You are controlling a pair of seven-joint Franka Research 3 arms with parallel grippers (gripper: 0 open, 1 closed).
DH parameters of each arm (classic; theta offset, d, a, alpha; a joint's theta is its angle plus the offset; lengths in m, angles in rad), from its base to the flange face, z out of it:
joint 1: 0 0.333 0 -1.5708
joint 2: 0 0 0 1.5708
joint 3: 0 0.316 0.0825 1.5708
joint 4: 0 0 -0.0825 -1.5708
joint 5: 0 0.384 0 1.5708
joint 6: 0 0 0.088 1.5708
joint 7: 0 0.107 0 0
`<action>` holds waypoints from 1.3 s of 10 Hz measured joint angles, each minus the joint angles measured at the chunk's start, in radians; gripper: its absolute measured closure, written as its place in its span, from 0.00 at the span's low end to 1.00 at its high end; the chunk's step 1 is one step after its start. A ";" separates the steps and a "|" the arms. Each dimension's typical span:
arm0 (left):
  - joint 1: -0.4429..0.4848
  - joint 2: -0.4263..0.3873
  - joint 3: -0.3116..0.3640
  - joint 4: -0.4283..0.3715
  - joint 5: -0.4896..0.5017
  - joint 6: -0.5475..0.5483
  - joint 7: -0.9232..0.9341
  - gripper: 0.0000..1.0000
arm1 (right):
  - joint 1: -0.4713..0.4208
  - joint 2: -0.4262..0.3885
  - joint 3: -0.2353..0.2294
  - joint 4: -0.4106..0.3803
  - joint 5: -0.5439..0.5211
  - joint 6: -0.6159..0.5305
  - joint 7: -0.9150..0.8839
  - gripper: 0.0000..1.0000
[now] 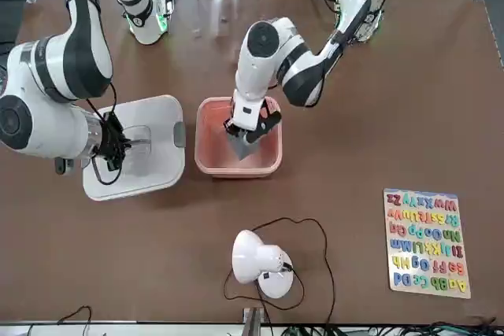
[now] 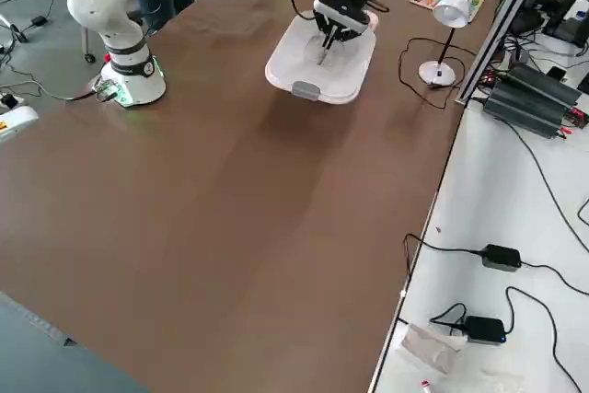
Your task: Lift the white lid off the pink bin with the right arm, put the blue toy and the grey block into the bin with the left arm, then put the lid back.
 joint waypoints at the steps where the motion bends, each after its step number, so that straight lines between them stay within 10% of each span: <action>1: 0.000 -0.003 0.000 0.010 0.000 -0.012 0.000 0.65 | 0.000 0.000 0.000 0.000 0.000 0.000 0.001 0.93; 6: 0.242 -0.127 0.006 0.045 0.020 -0.292 0.125 0.00 | 0.014 0.000 0.011 0.001 0.001 0.007 0.072 0.93; 10: 0.591 -0.292 -0.046 0.040 -0.078 -0.533 0.601 0.00 | 0.154 0.001 0.024 0.001 0.017 0.085 0.285 0.93; 13: 0.637 -0.380 0.054 0.031 -0.161 -0.594 0.880 0.00 | 0.237 0.016 0.027 -0.001 0.051 0.171 0.349 0.93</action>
